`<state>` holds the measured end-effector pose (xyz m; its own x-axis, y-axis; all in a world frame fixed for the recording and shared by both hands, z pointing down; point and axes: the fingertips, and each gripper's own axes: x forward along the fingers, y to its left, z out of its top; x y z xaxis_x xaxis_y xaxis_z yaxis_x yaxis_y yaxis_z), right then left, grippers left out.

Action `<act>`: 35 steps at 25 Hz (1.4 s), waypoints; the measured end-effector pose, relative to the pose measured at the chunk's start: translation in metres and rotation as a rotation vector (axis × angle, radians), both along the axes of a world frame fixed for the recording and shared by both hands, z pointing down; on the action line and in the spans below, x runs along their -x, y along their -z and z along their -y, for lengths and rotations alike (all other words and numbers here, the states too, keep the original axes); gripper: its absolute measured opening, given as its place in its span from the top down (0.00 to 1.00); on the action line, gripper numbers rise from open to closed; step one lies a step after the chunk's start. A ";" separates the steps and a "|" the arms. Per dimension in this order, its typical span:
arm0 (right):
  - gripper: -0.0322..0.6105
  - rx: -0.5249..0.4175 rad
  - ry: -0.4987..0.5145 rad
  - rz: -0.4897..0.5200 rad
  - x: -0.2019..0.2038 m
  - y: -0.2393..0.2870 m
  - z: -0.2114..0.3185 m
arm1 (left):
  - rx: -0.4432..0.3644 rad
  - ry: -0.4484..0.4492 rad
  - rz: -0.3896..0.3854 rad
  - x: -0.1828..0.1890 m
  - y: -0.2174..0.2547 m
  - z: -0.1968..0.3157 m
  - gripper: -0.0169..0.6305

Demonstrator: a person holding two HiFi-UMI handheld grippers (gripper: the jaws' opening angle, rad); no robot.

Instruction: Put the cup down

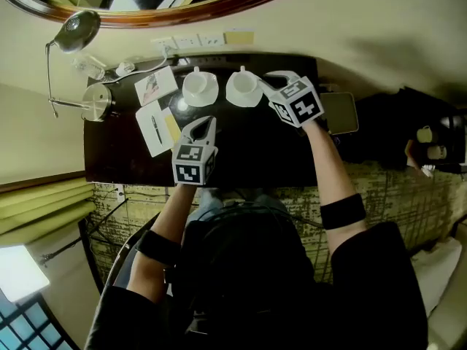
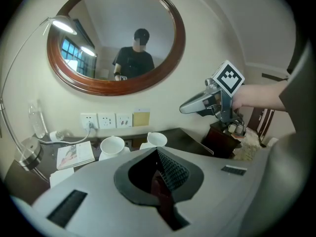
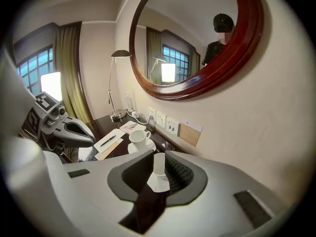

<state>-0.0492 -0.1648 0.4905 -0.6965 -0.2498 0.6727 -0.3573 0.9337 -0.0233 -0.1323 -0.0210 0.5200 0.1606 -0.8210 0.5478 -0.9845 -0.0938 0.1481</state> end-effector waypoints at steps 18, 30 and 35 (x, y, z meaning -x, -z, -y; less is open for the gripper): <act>0.95 0.087 -0.261 0.136 -0.036 -0.003 -0.081 | -0.033 -0.079 -0.016 0.028 0.017 -0.034 0.97; 0.95 0.127 -0.461 0.287 -0.036 -0.020 -0.140 | -0.024 -0.081 -0.043 0.044 0.014 -0.063 0.97; 0.95 0.130 -0.461 0.298 -0.034 -0.020 -0.152 | -0.046 -0.068 -0.062 0.045 0.016 -0.070 0.97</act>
<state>-0.0157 -0.0131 0.5103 -0.6996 -0.5010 0.5095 -0.6878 0.6655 -0.2900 -0.1771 0.0490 0.5035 0.2497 -0.8309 0.4972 -0.9646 -0.1684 0.2029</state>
